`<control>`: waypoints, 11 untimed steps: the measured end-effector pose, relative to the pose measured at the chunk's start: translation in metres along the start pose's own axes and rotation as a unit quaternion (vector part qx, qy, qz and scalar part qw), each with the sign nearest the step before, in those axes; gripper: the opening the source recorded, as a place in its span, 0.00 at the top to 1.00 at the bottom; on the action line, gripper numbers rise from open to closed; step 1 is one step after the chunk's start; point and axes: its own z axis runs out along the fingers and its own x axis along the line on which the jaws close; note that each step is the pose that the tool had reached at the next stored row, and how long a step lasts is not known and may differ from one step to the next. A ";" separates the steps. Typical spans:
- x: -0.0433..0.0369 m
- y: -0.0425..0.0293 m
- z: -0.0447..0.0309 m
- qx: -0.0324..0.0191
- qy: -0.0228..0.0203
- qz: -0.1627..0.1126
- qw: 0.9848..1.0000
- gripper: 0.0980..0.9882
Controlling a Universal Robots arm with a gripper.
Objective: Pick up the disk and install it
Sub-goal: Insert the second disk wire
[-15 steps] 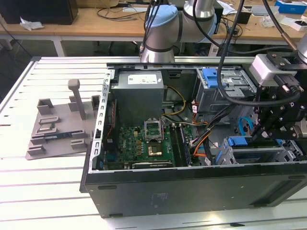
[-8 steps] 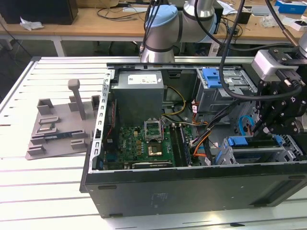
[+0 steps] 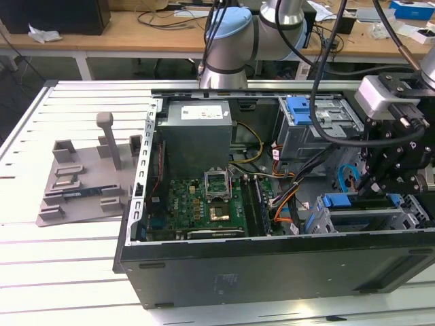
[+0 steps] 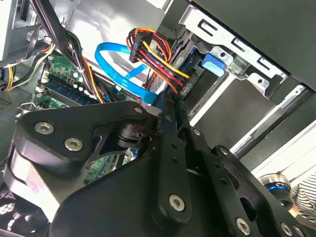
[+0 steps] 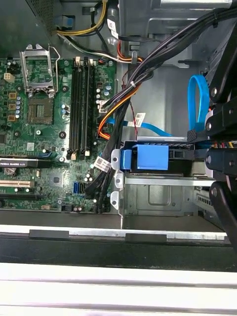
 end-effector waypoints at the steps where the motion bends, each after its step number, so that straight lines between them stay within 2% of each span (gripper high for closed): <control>1: 0.0002 0.0000 0.0005 0.000 0.000 0.000 1.000 0.93; 9: 0.0002 -0.0004 0.0011 0.000 0.000 0.000 1.000 0.93; 11: 0.0001 -0.0003 -0.0025 0.000 0.000 0.000 1.000 0.93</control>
